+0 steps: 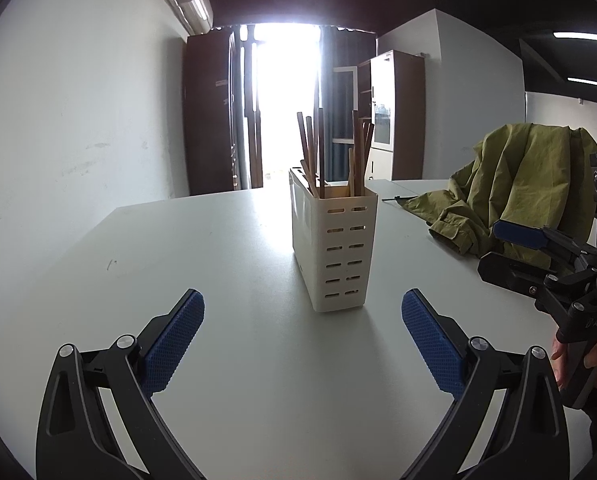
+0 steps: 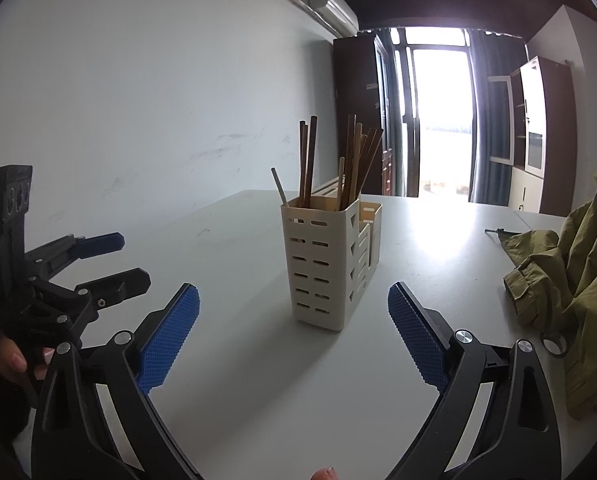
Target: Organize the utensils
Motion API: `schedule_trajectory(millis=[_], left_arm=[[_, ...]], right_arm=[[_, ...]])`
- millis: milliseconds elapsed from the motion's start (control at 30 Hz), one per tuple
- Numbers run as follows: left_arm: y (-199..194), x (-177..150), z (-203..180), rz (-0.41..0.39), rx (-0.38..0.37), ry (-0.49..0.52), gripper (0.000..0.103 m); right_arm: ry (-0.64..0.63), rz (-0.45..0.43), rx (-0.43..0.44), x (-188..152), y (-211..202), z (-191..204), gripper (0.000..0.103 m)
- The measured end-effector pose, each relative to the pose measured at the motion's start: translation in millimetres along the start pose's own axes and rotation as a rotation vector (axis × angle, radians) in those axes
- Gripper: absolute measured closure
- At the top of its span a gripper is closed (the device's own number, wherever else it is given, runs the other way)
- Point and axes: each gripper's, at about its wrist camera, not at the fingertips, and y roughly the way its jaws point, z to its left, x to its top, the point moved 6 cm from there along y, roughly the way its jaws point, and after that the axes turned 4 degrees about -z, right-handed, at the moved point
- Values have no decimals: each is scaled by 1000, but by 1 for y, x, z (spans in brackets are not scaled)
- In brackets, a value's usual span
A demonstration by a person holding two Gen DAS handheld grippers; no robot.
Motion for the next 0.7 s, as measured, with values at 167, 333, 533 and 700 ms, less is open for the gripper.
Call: schedule_trajectory(millis=[167, 333, 533, 700], left_arm=[[0, 0, -2, 5, -5, 9, 6], [0, 1, -4, 4, -7, 12, 6], [0, 1, -8, 10, -17, 18, 6], [3, -1, -10, 23, -20, 21, 6]], right_arm=[[-7, 4, 4, -1, 1, 3, 7], [-9, 6, 6, -1, 1, 4, 7], [-10, 5, 8, -1, 1, 5, 7], [-11, 4, 9, -1, 1, 5, 7]])
